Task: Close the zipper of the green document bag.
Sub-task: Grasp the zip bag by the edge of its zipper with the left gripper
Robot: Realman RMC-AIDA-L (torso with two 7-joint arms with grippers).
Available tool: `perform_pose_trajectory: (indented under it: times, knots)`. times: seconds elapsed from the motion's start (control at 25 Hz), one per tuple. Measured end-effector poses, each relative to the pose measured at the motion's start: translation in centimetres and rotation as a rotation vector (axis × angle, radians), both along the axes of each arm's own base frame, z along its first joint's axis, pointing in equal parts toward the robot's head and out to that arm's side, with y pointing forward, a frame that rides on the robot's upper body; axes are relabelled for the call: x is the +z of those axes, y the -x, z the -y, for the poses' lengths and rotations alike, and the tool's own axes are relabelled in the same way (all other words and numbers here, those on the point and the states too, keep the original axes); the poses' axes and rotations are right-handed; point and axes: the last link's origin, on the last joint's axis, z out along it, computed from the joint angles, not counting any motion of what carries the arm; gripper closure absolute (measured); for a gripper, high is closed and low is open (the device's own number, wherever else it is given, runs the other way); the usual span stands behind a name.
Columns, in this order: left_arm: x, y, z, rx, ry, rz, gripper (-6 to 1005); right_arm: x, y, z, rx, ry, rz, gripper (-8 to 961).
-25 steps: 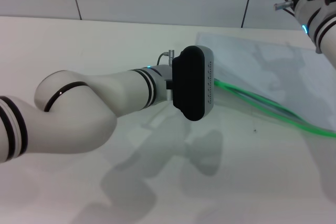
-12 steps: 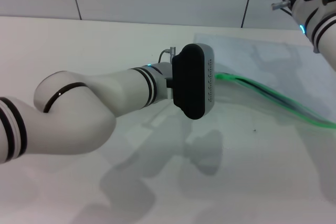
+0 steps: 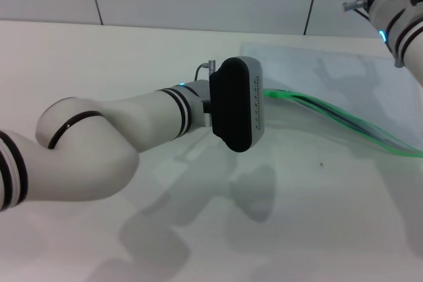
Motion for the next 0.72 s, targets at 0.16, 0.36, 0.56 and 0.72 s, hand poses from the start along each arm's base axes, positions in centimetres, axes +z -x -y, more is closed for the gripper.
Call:
perform_pose_trajectory:
  times: [0.16, 0.36, 0.56, 0.72]
  knots:
    - [0.0, 0.7, 0.4, 0.011, 0.000, -0.003, 941, 0.0, 0.5, 0.0, 0.009, 0.105, -0.050, 132]
    - [0.0, 0.8, 0.9, 0.002, 0.001, 0.004, 938, 0.3, 1.8, 0.4, 0.093, 0.229, 0.011, 134]
    - [0.1, 0.7, 1.2, 0.009, 0.000, 0.026, 935, 0.3, 2.2, 1.1, 0.180, 0.360, 0.086, 136]
    - [0.3, 0.3, 1.3, 0.013, -0.004, 0.055, 933, 0.9, 2.0, 2.0, 0.251, 0.437, 0.121, 137]
